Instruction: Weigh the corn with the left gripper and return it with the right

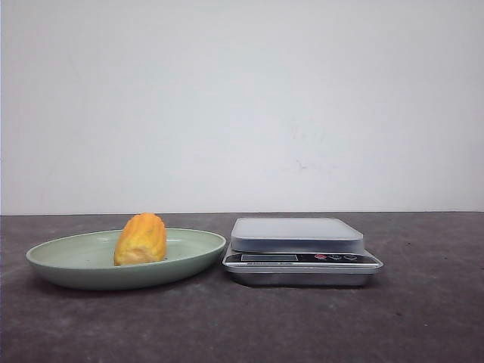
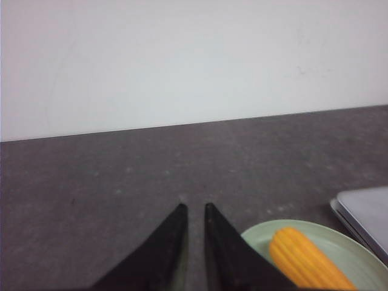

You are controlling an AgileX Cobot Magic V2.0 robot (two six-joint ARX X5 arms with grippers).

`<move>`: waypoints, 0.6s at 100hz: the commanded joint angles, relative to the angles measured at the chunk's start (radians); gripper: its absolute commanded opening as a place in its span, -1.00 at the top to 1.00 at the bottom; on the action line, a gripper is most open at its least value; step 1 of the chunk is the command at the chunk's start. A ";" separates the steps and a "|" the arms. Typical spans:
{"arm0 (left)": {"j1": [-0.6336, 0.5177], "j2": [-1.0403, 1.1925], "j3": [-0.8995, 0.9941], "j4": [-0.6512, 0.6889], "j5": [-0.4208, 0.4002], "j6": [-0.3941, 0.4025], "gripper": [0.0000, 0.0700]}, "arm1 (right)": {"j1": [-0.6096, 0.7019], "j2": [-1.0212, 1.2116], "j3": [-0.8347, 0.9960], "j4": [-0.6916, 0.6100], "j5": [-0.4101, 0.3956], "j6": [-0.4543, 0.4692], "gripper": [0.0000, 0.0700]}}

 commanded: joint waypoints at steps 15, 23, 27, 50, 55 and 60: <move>0.042 -0.118 -0.166 0.155 0.000 -0.112 1.00 | -0.002 -0.001 -0.004 0.011 0.000 -0.006 0.97; 0.051 -0.187 -0.201 0.128 0.000 -0.106 1.00 | -0.002 -0.001 -0.004 0.011 0.000 -0.006 0.97; 0.056 -0.223 -0.216 0.100 -0.001 -0.105 1.00 | -0.002 -0.001 -0.004 0.011 0.000 -0.006 0.97; 0.089 -0.282 -0.280 -0.077 -0.053 -0.149 1.00 | -0.002 -0.001 -0.004 0.011 0.001 -0.006 0.97; 0.095 -0.282 -0.308 -0.070 -0.053 -0.179 1.00 | -0.002 0.000 -0.004 0.010 0.000 -0.006 0.97; 0.100 -0.282 -0.337 -0.067 -0.052 -0.218 1.00 | -0.002 -0.001 -0.004 0.011 0.000 -0.006 0.97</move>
